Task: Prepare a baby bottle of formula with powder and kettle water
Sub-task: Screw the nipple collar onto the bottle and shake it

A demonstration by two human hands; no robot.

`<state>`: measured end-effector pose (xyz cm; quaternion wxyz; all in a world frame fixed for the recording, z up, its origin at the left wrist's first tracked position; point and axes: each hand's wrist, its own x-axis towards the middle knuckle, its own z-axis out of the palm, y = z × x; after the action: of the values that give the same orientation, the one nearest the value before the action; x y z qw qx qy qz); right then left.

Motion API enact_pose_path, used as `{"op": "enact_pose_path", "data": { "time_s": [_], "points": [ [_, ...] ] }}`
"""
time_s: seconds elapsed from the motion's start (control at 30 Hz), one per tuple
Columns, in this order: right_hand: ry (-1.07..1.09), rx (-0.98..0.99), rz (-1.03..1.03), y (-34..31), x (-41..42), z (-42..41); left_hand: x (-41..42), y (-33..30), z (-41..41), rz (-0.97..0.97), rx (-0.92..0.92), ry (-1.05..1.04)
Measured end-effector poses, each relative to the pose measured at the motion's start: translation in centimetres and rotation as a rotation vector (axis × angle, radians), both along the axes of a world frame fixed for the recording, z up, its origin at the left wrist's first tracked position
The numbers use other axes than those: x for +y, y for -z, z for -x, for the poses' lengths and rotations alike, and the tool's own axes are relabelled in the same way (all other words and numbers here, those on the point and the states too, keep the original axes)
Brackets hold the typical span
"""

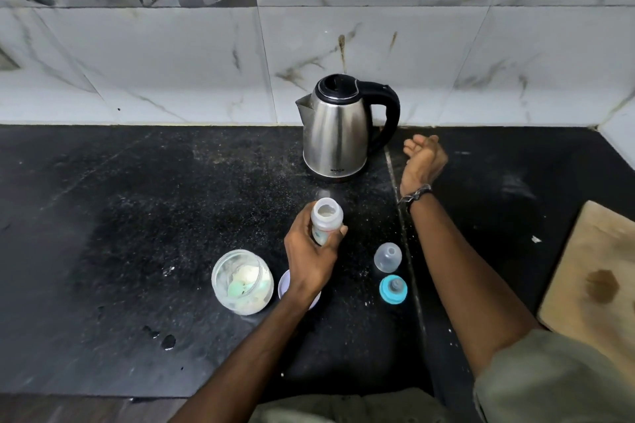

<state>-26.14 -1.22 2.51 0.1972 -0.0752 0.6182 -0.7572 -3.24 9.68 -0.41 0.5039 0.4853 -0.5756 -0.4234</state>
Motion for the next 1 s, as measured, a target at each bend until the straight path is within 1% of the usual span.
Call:
{"op": "enact_pose_path", "data": {
  "time_s": [0.1,0.23,0.33,0.43,0.53,0.63,0.73,0.83,1.0],
  "points": [
    [-0.054,0.102,-0.052,0.3,4.2,-1.9,0.8,-0.2,-0.7,0.020,-0.003,0.027],
    [-0.141,0.288,-0.146,0.7,10.2,-4.2,2.0,-0.2,-1.3,0.010,-0.021,0.044],
    [-0.176,0.415,-0.272,1.5,14.5,-5.4,2.7,-0.1,-1.6,0.000,-0.026,0.063],
    [-0.236,0.490,-0.389,2.6,18.7,-6.6,3.4,0.1,-1.9,0.000,-0.041,0.087],
    [-0.312,0.607,-0.557,4.1,22.1,-7.7,4.2,0.4,-2.3,0.007,-0.054,0.104],
    [-0.372,0.773,-0.728,6.0,23.8,-8.4,4.8,0.6,-2.6,0.000,-0.056,0.114],
    [-0.433,0.881,-0.847,7.2,24.5,-9.0,5.3,0.8,-2.8,-0.021,-0.066,0.112],
    [-0.435,0.951,-0.875,7.6,24.8,-9.3,5.9,0.7,-3.0,-0.030,-0.068,0.122],
    [-0.450,0.968,-0.869,8.0,24.9,-9.6,6.4,0.6,-3.1,-0.041,-0.080,0.111]
  ]
}}
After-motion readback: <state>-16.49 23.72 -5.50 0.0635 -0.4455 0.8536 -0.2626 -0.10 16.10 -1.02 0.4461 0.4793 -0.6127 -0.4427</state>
